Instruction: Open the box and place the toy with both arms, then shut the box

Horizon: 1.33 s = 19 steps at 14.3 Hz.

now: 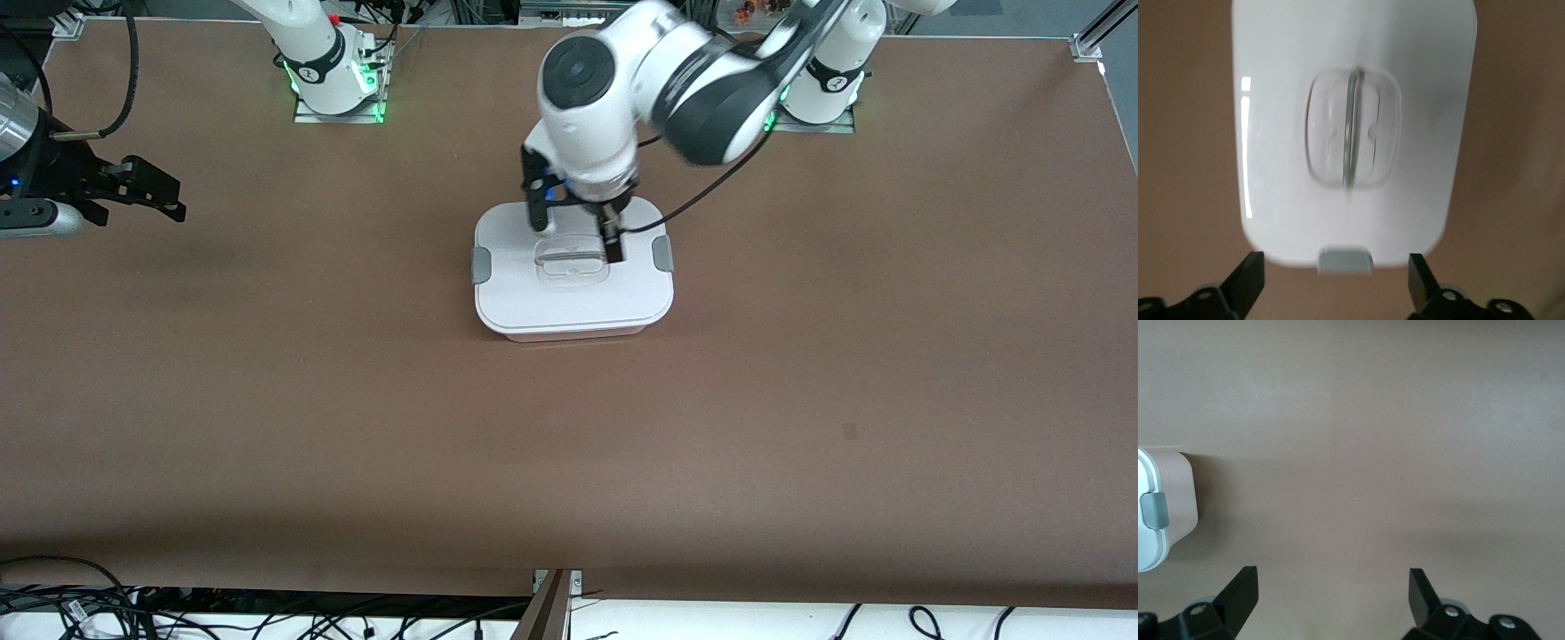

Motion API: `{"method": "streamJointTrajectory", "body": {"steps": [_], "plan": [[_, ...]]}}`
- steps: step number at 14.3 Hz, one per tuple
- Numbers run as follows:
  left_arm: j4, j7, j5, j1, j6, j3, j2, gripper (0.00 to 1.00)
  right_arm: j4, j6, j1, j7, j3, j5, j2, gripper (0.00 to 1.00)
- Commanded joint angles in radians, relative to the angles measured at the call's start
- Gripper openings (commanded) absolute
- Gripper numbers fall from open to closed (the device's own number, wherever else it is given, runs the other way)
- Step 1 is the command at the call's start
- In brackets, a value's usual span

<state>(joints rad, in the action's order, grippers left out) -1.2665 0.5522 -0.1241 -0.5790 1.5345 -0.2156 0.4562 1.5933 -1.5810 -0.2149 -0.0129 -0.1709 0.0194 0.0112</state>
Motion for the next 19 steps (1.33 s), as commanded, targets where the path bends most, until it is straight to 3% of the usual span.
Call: {"method": "streamJointTrajectory", "body": {"steps": [1, 3, 8, 12, 15, 17, 19], "plan": [[-0.028, -0.133, 0.046, 0.156, -0.124, -0.002, -0.126, 1.0, -0.021, 0.015, 0.002, -0.007, -0.001, 0.001, 0.006, 1.0], [-0.024, -0.152, 0.075, 0.313, -0.168, -0.01, -0.172, 1.0, -0.021, 0.016, 0.002, -0.007, 0.001, 0.001, 0.006, 1.0], [-0.022, -0.152, 0.074, 0.537, -0.197, 0.015, -0.208, 1.0, -0.021, 0.024, 0.002, -0.006, -0.001, 0.001, 0.006, 1.0], [-0.074, -0.202, 0.075, 0.59, -0.182, 0.041, -0.275, 1.0, -0.021, 0.024, 0.002, -0.007, -0.001, -0.001, 0.006, 1.0], [-0.293, -0.479, 0.084, 0.49, 0.008, 0.229, -0.439, 1.0, -0.021, 0.024, 0.002, -0.007, -0.001, -0.001, 0.006, 1.0], [-0.396, -0.555, 0.083, 0.476, 0.122, 0.263, -0.502, 1.0, -0.021, 0.023, 0.002, -0.007, 0.001, -0.001, 0.006, 1.0], [-0.418, -0.543, 0.083, 0.498, 0.164, 0.263, -0.501, 1.0, -0.021, 0.023, 0.002, -0.007, 0.001, -0.001, 0.006, 1.0]]}}
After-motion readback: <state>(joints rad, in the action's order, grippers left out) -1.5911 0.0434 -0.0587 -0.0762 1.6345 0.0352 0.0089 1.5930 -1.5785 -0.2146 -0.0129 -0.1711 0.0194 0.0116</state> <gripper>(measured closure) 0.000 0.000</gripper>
